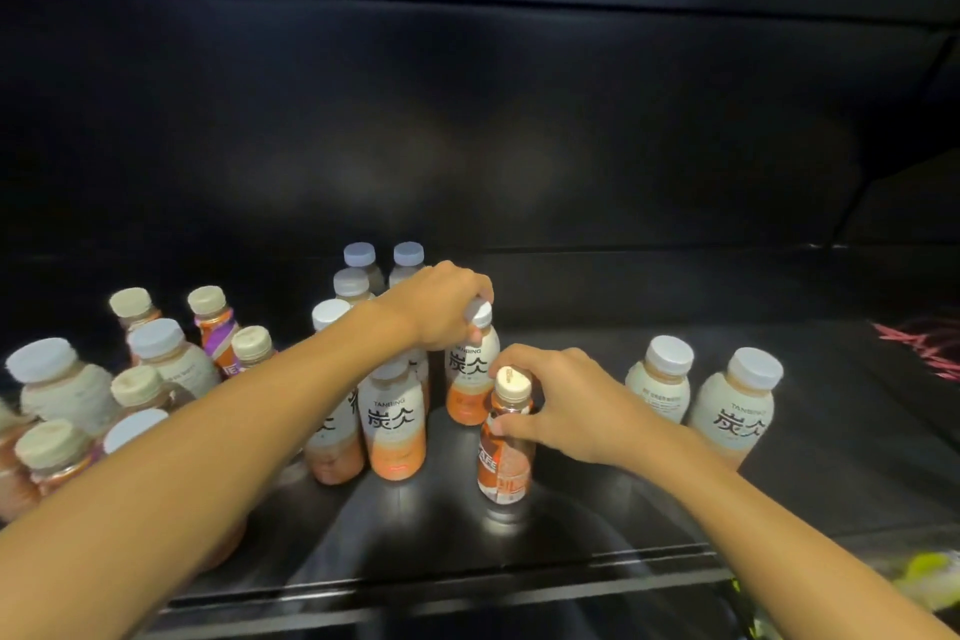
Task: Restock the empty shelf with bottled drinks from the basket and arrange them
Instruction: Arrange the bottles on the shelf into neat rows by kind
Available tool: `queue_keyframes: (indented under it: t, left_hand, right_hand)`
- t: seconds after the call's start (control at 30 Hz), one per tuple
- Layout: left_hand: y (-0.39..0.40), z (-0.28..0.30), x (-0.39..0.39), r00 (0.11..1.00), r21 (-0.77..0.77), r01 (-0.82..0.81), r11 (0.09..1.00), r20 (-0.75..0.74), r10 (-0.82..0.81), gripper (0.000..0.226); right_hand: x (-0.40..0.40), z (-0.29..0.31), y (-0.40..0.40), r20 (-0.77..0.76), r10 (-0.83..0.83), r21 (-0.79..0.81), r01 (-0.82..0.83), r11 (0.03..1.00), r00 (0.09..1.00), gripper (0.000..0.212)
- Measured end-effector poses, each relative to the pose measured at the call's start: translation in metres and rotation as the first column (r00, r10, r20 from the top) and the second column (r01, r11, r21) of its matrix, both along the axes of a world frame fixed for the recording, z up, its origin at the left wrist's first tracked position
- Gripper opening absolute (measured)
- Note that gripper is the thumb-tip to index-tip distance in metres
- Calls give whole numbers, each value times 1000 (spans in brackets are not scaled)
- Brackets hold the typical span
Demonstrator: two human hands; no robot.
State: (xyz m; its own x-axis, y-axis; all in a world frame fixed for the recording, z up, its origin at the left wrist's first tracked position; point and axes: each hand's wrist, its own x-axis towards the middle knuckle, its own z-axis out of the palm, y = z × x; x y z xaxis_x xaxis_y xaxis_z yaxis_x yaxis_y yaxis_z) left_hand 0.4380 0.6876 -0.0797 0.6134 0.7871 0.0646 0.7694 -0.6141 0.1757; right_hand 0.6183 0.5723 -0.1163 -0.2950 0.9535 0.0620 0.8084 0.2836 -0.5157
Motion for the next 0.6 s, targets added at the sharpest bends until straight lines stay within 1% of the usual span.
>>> queue_keyframes:
  t: [0.2,0.27,0.33,0.37,0.43,0.53,0.6]
  left_hand:
    - [19,0,3,1000,8,1,1000,17,-1,35]
    - [26,-1,3,1000,13,15,1000,26,-15,31]
    - [29,-1,3,999,22,35,999,10,-35,21]
    - [30,-1,4,999,32,44,999,-1,-44,20]
    - [33,-1,4,999,30,53,998,-4,-53,29]
    - [35,-1,2,997,5,67,998,35,-68,41]
    - [36,-1,2,996,-4,72,997,55,-72,45]
  right_hand:
    - [-16,3,7,-27,79,-5,-79,997,997,44]
    - [-12,10,6,-20,51,13,-51,999,998,49]
    - [2,24,6,6,-15,50,15,999,1000,55]
    - [13,31,6,35,-57,76,54,996,998,58]
    - [38,44,7,130,-156,113,141,984,979,61]
    - [77,53,9,310,-285,106,264,959,907,65]
    - [96,54,10,419,-320,73,320,945,850,66]
